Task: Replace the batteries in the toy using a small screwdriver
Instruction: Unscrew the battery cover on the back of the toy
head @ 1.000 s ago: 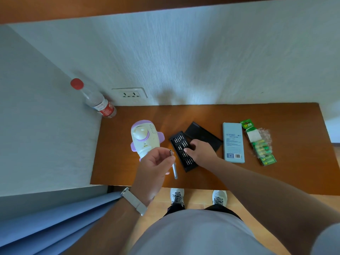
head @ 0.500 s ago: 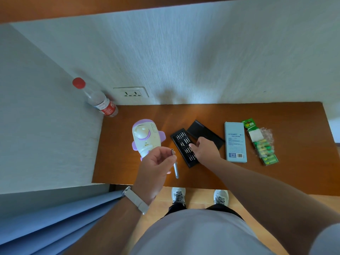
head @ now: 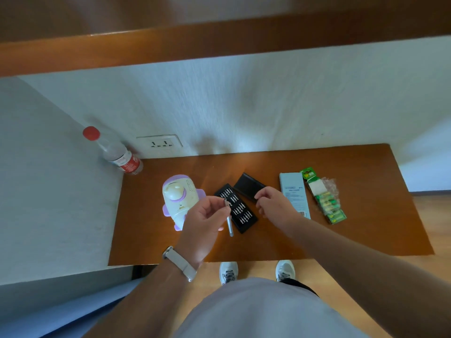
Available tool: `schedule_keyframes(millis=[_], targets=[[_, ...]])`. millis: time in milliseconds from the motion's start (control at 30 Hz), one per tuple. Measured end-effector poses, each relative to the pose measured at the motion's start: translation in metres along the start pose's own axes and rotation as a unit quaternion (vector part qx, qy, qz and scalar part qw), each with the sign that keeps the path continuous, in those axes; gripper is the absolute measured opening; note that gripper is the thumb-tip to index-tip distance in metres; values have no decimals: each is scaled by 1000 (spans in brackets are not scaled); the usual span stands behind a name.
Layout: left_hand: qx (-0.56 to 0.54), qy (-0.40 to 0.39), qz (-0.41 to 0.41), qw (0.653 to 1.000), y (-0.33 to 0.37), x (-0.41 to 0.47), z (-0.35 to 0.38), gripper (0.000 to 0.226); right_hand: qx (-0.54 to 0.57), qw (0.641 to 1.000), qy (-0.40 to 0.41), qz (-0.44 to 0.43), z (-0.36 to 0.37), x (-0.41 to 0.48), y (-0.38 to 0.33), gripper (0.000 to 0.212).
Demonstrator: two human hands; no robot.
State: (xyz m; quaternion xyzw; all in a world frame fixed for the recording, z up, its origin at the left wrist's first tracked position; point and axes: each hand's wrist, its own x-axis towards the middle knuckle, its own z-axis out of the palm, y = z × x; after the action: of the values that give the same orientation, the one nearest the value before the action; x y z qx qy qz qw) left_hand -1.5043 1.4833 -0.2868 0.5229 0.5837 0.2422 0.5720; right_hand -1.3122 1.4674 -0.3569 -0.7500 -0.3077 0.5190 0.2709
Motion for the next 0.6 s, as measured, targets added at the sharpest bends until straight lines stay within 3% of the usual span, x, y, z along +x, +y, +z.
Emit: schedule_keyframes(millis=[233, 467, 600], targets=[[-3, -31, 24, 999, 16, 7, 30, 8, 129, 990, -19, -49, -43, -53, -23, 36], [-11, -74, 35, 997, 31, 9, 57, 8, 200, 974, -20, -102, -74, -91, -35, 22], [5, -101, 57, 993, 44, 4, 68, 7, 155, 980, -14, -123, -92, -105, -37, 11]])
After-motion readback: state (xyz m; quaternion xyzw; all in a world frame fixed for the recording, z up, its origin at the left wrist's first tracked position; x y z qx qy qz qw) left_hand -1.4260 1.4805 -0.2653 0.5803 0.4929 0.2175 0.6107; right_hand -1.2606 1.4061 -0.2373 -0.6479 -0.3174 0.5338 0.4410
